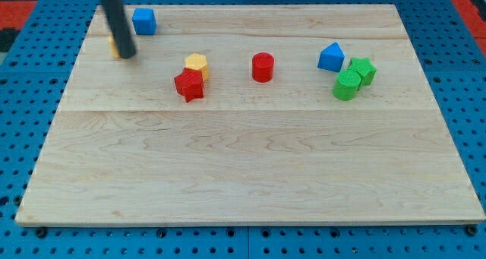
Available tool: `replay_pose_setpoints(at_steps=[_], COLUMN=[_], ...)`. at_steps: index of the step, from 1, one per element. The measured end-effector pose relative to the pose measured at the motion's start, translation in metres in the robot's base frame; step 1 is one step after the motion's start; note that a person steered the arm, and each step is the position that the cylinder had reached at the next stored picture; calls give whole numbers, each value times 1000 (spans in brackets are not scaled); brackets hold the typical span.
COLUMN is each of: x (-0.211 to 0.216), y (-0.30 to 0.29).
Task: Push the yellow hexagon horizontally to the red circle
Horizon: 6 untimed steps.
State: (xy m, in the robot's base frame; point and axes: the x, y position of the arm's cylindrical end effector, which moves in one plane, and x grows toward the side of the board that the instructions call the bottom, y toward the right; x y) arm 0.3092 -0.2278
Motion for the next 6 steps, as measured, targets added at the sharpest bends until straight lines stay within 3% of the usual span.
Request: replay_pose_setpoints(at_steps=[1, 3, 4, 6], x=[-41, 12, 49, 125], y=[5, 144, 183, 202])
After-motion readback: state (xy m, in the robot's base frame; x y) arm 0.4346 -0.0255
